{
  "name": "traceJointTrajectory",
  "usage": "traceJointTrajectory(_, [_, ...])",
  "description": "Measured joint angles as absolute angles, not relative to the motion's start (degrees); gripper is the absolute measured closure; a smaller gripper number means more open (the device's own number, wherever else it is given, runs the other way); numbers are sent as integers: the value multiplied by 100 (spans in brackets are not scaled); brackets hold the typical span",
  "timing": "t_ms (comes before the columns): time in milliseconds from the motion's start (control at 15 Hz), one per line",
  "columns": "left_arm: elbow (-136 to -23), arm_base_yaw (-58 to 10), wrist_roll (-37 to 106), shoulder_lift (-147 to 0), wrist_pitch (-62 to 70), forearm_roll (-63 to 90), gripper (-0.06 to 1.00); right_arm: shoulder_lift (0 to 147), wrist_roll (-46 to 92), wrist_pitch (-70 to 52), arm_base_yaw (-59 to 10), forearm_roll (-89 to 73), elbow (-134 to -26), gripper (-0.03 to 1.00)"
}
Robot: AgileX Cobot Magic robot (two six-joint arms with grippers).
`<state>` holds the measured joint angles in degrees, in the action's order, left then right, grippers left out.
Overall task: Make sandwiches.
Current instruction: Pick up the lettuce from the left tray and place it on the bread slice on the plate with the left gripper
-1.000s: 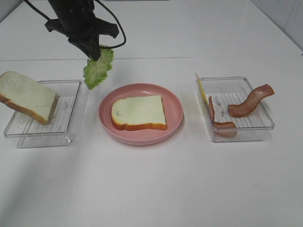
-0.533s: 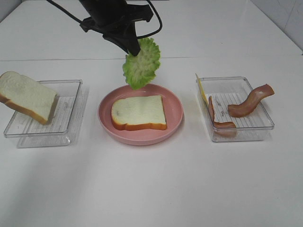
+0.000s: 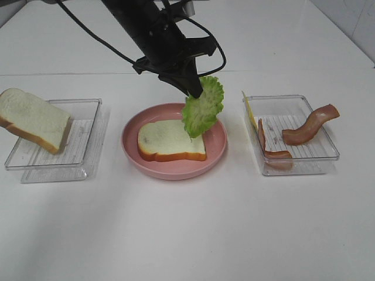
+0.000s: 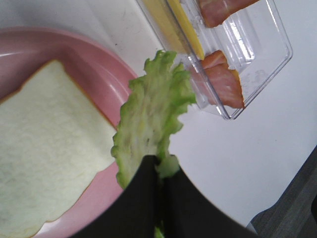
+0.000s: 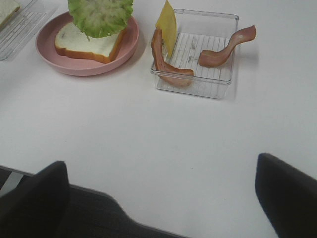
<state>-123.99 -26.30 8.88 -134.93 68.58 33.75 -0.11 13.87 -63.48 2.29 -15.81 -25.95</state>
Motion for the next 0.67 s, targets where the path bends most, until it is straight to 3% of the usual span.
traceJointTrajectory(400, [-12399, -2676, 945, -13814, 6572, 3610, 94, -11, 1387, -6348, 229, -1581, -2595, -1])
traceJointTrajectory(667, [-12399, -2670, 814, -13825, 6555, 2945, 94, -11, 1387, -6348, 229, -1581, -2595, -1])
